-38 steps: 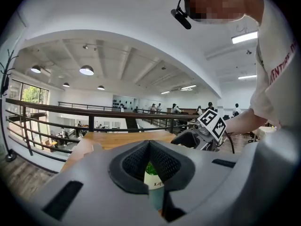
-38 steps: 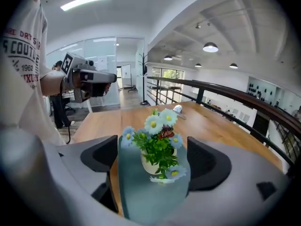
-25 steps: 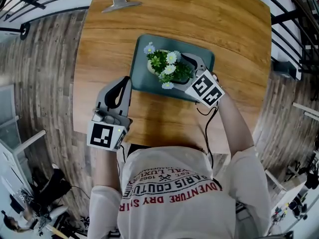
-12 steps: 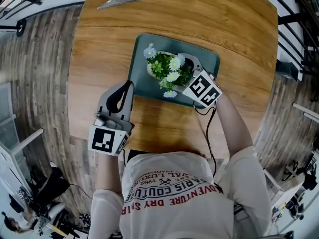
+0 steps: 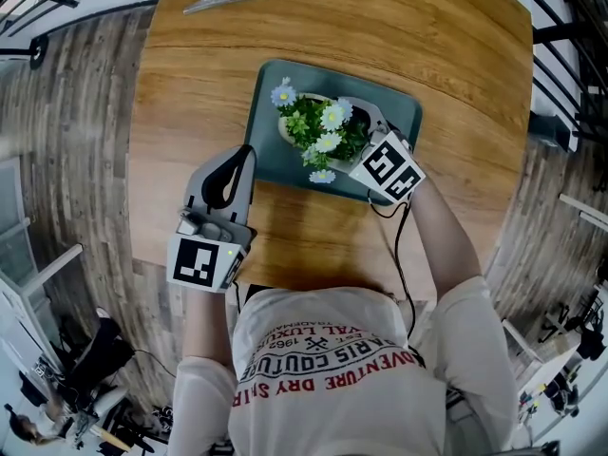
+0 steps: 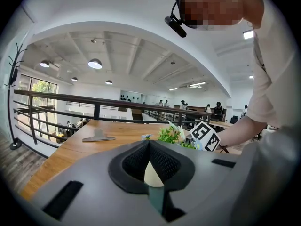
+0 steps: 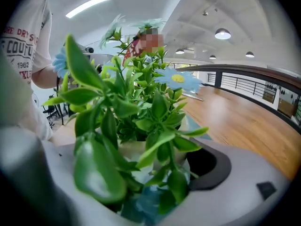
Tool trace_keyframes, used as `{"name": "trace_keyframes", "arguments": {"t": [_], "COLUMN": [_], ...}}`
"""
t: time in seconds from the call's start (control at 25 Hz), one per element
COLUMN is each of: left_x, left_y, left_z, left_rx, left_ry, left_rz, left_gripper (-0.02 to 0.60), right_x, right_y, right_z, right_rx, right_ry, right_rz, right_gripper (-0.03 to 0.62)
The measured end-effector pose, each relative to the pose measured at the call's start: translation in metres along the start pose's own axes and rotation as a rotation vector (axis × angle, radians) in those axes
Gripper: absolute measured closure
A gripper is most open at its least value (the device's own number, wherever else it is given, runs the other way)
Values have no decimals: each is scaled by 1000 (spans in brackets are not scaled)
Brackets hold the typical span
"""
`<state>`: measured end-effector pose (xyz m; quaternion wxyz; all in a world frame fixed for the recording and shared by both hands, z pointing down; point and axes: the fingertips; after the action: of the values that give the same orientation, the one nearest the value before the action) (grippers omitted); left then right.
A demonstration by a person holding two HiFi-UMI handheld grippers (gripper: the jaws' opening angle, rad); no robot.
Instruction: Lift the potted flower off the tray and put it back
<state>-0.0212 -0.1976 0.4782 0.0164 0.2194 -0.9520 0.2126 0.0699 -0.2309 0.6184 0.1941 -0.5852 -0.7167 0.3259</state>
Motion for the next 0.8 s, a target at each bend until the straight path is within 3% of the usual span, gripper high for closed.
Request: {"name": "trace_keyframes", "arguments": {"t": [0.56,0.8], "left_x": [-10,-16], "left_y": [14,30], "left_z": [22,50], "left_rx": [-28,-74], "left_ry": [-40,-98], "left_rz": [-27,-67], "left_gripper": [569,569], "right_x": [5,4], "right_y": [39,86], "right_z": [21,48], "right_rx": [-64,-123], "right_ry": [-90,-124], "right_rz": [-123,-260], "right_gripper": [121,121]}}
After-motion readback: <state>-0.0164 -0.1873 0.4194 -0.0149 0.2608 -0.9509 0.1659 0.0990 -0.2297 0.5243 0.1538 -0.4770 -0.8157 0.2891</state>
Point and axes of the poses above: the fingertips, and each gripper's own axes: y backward along the fingers, x to its left, z out of its top, and after that the axes turned 7 degrees about x, right-handed
